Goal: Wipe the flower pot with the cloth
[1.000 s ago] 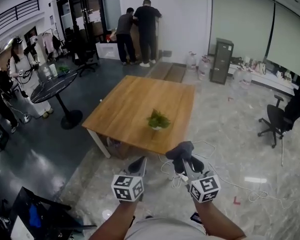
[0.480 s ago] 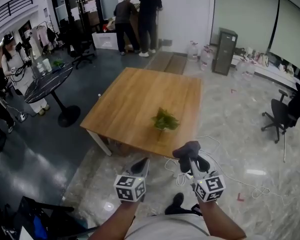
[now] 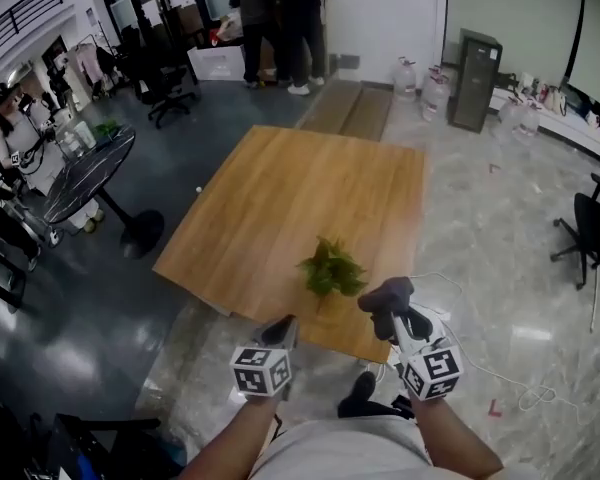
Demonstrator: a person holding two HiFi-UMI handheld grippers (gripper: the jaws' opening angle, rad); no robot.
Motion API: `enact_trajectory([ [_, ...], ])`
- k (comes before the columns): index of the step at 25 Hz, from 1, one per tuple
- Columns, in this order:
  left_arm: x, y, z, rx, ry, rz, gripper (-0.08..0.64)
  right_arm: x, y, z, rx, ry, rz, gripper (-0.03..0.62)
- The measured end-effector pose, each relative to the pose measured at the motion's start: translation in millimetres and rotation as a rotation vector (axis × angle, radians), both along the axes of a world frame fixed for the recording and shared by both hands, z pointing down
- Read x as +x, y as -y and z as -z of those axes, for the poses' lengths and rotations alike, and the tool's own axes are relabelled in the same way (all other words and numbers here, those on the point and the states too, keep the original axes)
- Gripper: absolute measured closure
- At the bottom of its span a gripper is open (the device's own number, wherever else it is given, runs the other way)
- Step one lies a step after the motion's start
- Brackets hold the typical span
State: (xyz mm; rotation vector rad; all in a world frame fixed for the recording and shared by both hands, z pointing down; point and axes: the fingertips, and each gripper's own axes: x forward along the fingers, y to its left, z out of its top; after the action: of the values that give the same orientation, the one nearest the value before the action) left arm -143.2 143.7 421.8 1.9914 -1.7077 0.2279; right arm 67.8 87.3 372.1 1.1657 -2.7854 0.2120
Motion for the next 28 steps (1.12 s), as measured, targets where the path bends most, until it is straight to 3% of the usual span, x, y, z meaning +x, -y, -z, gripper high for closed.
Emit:
enact_trajectory([
  [6,-22,87,-41,-0.115,-0.004,0.079,0.520,9,102,-26,-0.063,-0.009,0.027,0.534],
  [14,-57,156,-107,-0.253,0.008,0.117,0.512,6,160,-62,-0.149,-0.028,0.010,0.534],
  [20,-69,191,-167,-0.372,-0.042,0.065,0.494,-1,183,-98,-0.210,-0.076,-0.040,0.534],
  [28,-72,221,-218,-0.506,-0.190,-0.026,0.476,-21,211,-171,-0.325,-0.159,-0.066,0.534],
])
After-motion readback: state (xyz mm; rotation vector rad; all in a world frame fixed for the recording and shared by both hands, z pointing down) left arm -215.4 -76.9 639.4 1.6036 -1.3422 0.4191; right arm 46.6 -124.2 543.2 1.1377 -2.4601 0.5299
